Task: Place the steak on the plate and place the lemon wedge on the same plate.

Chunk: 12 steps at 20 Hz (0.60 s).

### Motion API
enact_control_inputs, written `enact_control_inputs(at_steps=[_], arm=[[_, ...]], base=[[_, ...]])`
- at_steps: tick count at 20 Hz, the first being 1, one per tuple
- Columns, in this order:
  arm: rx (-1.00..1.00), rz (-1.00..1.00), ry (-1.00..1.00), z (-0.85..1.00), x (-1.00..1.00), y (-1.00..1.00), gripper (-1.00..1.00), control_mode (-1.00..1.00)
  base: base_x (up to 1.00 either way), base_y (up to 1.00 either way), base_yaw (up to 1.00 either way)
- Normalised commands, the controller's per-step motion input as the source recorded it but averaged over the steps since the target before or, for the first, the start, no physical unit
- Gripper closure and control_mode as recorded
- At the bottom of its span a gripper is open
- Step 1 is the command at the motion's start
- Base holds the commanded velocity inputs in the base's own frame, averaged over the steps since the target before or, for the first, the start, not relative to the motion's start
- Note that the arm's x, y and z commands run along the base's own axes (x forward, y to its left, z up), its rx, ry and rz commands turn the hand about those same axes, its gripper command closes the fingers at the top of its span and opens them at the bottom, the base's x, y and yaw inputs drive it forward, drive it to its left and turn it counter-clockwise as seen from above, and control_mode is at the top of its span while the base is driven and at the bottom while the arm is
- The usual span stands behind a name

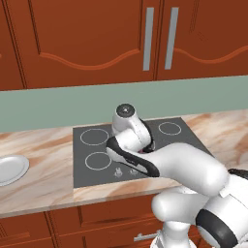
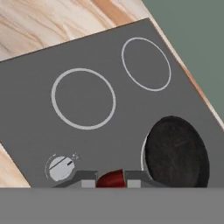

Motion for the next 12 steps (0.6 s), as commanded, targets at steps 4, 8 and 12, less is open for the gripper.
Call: enact_control_inputs(at_steps=[4, 8, 12], arm=[[0.10, 0.00, 0.01, 0.13, -0.37, 0.00, 1.00, -1.00], [0.10, 0.00, 0.08, 0.11, -0.30, 0.00, 1.00, -1.00], [0.09, 0.00, 0.02, 0.13, -0.36, 0.00, 1.00, -1.00]], base=[[0.00, 0.00, 0.00], [0.00, 0.00, 0.00], [0.00, 0.00, 0.00]])
